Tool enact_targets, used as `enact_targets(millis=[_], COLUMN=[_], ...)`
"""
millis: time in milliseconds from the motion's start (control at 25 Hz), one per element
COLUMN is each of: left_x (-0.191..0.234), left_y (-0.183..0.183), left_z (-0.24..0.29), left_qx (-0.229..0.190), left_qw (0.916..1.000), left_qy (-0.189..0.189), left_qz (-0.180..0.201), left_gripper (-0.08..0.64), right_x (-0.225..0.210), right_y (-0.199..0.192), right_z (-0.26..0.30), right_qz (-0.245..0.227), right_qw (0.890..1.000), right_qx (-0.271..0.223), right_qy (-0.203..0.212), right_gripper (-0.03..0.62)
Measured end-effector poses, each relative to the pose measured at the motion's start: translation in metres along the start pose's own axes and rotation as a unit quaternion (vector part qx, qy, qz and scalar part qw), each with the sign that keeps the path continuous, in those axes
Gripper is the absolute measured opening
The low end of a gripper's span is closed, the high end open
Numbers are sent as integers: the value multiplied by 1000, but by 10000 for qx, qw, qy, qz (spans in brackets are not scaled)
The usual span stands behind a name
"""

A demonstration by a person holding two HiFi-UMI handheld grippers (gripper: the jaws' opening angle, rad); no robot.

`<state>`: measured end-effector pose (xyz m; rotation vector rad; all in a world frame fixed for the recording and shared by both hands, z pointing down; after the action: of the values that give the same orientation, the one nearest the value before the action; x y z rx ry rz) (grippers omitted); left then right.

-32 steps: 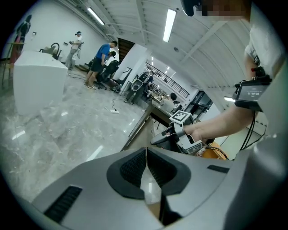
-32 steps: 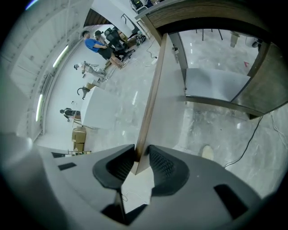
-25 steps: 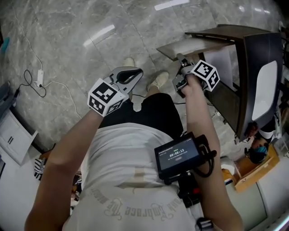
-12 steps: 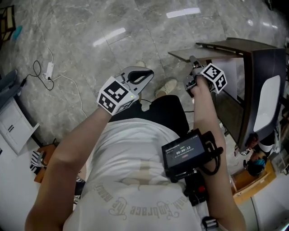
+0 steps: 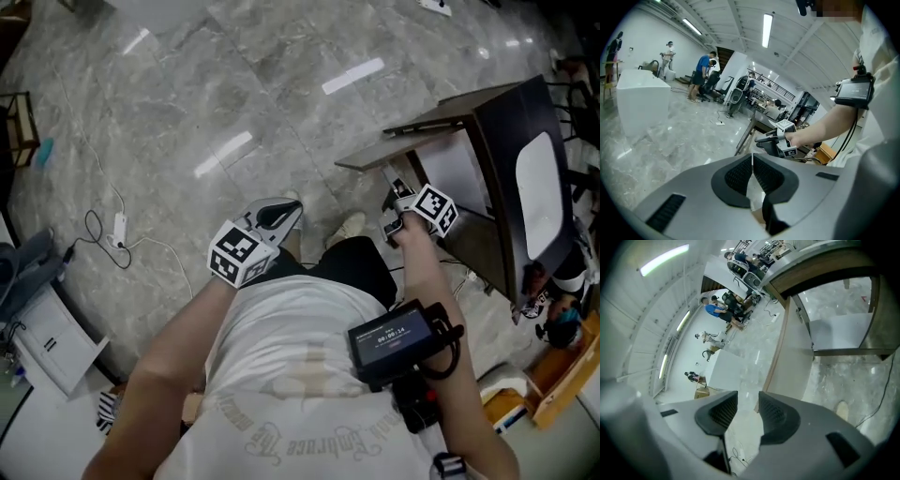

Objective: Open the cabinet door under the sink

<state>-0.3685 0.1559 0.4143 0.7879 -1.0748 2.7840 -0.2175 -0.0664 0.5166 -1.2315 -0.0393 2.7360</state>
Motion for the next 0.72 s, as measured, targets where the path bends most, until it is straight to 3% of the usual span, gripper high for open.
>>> enact_targets(millis=[400, 560, 720], left_x=[-30, -50, -80], left_y=[41, 54, 60], left_z=[9, 28, 54], left_qx=[60, 209, 470], left_qw=[9954, 9898, 9776], left_qy=[-517, -876, -1383], left_qz=[802, 1100, 1518], left_gripper=[18, 18, 18], right_x=[15, 8, -6], right_y=[-1, -17, -44], right_z=[-114, -166, -216], right_qz=[-504, -642, -780], right_qw=[9933, 9875, 9773], right_qx=[-1030, -1426, -1843], right_qy=[138, -180, -690], right_gripper=[31, 20, 15])
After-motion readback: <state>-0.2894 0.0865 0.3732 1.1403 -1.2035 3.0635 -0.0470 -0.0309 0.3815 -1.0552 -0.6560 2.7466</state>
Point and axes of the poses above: the fingertips, and each gripper's own axes: z forward along the fingers, x to its left, y out of its top, the point moved 3 cm from there along -z, backward along the fingers, and after that the axes turned 13 degrees about x, right-handed, at the moved point
